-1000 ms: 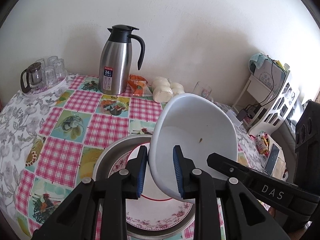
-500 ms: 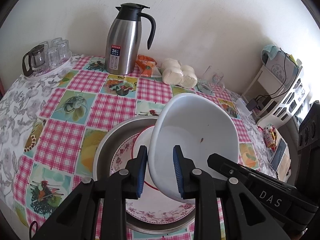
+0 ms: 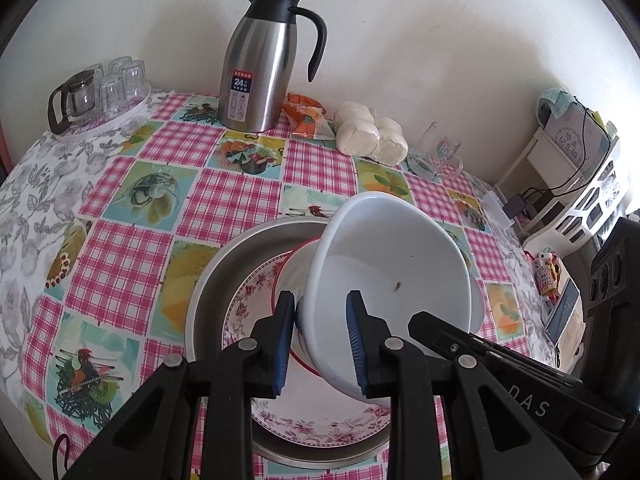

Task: Organize plates and bowls
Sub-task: 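Lift the white bowl with both tools and carry it over the stack, then lower the white bowl into the red-rimmed bowl with both tools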

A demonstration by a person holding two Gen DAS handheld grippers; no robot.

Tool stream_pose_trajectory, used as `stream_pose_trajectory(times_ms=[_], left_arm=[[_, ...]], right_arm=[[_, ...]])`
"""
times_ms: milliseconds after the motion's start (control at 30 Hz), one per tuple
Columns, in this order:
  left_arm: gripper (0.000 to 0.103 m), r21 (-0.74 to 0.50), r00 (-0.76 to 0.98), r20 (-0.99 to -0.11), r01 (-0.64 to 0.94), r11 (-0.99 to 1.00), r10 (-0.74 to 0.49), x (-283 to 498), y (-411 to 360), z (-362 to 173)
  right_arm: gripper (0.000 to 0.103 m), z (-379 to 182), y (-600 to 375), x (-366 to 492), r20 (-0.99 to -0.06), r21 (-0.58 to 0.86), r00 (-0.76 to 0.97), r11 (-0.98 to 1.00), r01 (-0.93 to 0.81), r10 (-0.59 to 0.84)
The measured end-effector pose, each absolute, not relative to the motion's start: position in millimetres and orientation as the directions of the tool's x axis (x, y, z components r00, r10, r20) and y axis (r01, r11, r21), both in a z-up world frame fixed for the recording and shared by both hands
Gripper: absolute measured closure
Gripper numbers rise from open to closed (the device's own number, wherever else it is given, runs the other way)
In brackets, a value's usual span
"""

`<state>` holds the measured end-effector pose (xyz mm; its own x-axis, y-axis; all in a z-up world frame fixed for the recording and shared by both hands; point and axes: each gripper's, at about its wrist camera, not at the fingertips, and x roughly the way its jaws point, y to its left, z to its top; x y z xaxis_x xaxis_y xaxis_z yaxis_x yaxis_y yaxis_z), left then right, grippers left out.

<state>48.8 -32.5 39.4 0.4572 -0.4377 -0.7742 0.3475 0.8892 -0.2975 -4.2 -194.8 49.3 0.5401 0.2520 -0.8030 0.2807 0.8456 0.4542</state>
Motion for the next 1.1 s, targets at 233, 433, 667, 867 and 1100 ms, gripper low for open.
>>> stream_pose_trajectory(times_ms=[233, 433, 667, 867, 1100], left_arm=[[0.077, -0.302, 0.451, -0.777, 0.344, 0.889, -0.439, 50, -32, 38], [0.077, -0.321, 0.445, -0.778, 0.327, 0.889, -0.444, 52, -29, 37], [0.074, -0.348, 0.445, -0.767, 0.316, 0.882, -0.462, 54, -25, 38], [0.074, -0.356, 0.445, -0.763, 0.315, 0.880, -0.469, 54, -24, 39], [0.074, -0.358, 0.461, -0.752, 0.314, 0.879, -0.471, 52, -21, 44]], right_arm=[[0.083, 43, -195, -1, -0.814, 0.451, 0.522, 0.843, 0.293, 0.254], [0.081, 43, -195, -1, -0.815, 0.445, 0.524, 0.847, 0.292, 0.248], [0.073, 46, -195, -2, -0.811, 0.442, 0.534, 0.849, 0.290, 0.240], [0.073, 49, -195, -3, -0.808, 0.438, 0.541, 0.851, 0.288, 0.233], [0.073, 51, -196, -5, -0.804, 0.442, 0.547, 0.850, 0.287, 0.233]])
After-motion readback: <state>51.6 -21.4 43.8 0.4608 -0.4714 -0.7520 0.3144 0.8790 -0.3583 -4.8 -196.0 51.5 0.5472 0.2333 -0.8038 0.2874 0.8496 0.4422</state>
